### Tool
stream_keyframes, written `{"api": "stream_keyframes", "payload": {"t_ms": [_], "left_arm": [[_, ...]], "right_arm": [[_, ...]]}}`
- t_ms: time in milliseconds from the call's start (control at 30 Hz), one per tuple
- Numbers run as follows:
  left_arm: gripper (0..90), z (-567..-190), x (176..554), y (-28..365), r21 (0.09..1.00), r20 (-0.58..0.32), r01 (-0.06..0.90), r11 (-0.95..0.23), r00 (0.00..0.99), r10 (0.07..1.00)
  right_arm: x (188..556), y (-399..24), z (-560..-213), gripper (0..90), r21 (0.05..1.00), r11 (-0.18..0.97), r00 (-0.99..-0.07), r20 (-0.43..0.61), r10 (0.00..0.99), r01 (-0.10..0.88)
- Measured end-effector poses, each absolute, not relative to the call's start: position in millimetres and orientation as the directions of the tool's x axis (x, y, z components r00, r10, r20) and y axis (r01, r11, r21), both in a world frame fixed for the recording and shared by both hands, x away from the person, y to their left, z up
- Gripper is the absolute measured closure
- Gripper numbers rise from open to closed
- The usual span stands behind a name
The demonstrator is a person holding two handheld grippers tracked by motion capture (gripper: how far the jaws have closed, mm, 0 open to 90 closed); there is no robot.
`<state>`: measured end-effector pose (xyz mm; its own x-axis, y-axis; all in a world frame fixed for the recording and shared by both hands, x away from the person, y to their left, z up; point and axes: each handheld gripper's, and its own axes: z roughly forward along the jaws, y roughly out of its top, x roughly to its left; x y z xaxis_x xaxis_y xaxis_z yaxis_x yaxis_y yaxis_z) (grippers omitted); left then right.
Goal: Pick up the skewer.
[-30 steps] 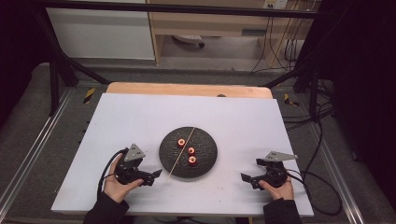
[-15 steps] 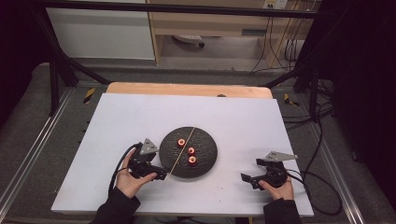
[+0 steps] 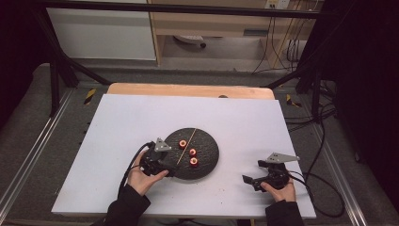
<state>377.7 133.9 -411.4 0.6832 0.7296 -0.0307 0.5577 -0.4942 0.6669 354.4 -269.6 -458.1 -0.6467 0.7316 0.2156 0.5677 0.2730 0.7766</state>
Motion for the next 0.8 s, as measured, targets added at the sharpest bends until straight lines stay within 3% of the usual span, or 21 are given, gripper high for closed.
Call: {"api": "stream_keyframes", "payload": {"t_ms": [333,433,800], "left_arm": [[45.1,-412,386,121,0.621,-0.072,0.614,-0.487,0.664,0.744],[54.2,-413,387,118,0.611,-0.081,0.624,-0.486,0.661,0.746],[68.3,-418,389,107,0.566,-0.035,0.655,-0.501,0.626,0.779]], "right_arm": [[354,-269,-458,0.9,0.774,0.273,-0.647,0.22,0.73,0.571],[354,-269,-458,0.9,0.773,0.272,-0.647,0.223,0.729,0.573],[354,-269,-459,0.9,0.775,0.273,-0.649,0.221,0.728,0.57]]}}
